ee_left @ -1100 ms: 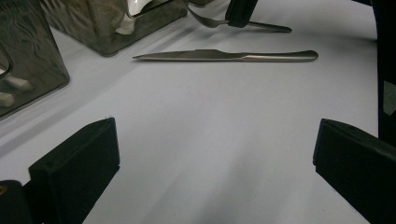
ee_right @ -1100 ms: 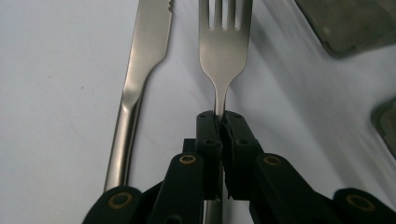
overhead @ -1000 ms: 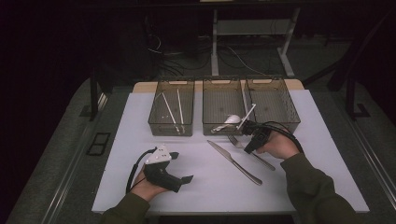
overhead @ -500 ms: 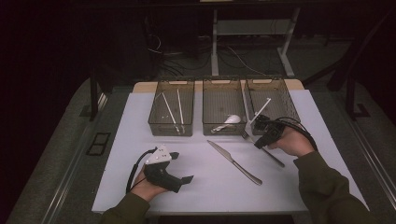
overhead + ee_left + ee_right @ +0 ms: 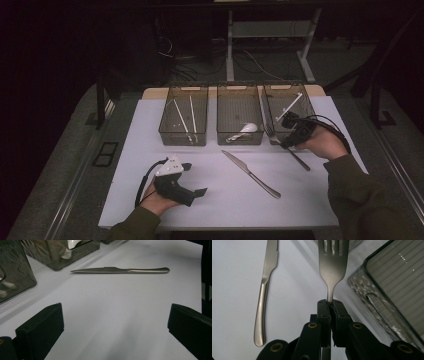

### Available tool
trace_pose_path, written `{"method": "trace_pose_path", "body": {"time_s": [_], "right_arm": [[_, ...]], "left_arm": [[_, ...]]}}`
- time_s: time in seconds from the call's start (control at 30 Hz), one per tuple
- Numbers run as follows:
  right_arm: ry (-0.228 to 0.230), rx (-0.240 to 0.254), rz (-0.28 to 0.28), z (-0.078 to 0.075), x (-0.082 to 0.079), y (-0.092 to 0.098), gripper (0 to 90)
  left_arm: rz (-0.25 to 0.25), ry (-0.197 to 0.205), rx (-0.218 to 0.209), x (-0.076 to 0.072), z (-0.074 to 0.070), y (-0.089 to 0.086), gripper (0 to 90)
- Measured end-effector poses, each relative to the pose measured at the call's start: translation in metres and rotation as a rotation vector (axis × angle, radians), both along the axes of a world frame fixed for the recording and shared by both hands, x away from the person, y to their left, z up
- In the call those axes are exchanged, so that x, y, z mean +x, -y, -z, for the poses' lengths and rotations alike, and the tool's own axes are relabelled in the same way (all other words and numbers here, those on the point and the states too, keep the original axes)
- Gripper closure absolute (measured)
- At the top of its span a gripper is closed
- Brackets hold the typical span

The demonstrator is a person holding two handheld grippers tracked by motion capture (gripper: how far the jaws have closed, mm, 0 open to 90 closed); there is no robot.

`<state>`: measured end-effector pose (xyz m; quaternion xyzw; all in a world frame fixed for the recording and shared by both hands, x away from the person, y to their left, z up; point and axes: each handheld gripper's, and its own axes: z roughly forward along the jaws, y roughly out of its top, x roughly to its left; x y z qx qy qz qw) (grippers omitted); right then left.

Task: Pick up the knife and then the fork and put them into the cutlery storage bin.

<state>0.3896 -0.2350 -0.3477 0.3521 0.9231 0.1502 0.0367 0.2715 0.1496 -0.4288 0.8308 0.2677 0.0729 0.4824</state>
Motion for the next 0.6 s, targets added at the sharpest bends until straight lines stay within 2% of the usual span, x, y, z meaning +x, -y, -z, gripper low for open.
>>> {"method": "trace_pose_path", "body": {"time_s": [0.3, 0.6], "right_arm": [[0.033, 0.006, 0.039, -0.021, 0.011, 0.010, 85.7], [0.080, -0.005, 0.089, -0.042, 0.034, 0.024, 85.7]], "left_arm": [[0.001, -0.003, -0.002, 0.000, 0.000, 0.000, 0.0], [0.002, -0.001, -0.006, 0.001, 0.000, 0.000, 0.0]]}}
